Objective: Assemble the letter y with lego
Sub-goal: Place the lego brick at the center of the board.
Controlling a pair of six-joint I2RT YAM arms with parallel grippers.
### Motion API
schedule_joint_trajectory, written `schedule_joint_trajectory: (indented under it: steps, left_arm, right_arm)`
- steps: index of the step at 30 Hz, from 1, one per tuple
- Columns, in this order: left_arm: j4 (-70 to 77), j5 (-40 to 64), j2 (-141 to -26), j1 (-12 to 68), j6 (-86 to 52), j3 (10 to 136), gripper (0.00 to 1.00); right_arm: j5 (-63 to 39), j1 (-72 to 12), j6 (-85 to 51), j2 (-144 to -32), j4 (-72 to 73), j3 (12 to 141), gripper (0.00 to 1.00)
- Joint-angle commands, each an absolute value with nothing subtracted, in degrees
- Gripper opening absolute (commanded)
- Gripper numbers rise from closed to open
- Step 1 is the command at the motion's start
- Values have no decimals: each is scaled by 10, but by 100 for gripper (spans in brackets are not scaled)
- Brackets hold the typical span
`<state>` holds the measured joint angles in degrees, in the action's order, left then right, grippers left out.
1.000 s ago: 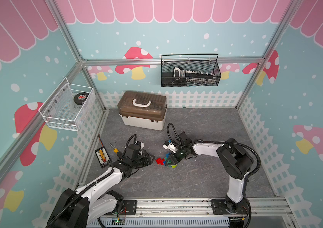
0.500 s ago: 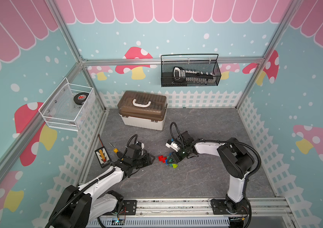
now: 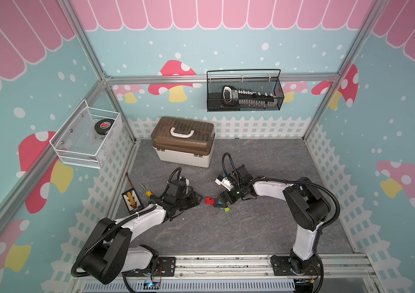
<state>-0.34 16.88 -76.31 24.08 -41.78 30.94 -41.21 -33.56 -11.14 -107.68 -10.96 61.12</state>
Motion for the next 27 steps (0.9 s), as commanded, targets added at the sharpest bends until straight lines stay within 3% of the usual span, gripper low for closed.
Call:
schedule_joint_trajectory:
  steps: [1, 10, 23, 27]
  left_arm:
    - [21, 158, -780, 237, -416, 335, 51]
    - [36, 159, -856, 238, -405, 380, 50]
    - [33, 171, -948, 251, -390, 424, 28]
    - [26, 172, -938, 261, -391, 409, 28]
  right_arm:
    - [-383, -330, -106, -1065, -137, 599, 99]
    - [-335, -318, -107, -1046, -151, 594, 99]
    - [-220, -312, -110, -924, -172, 541, 99]
    - [-190, -311, -107, -886, -175, 523, 98]
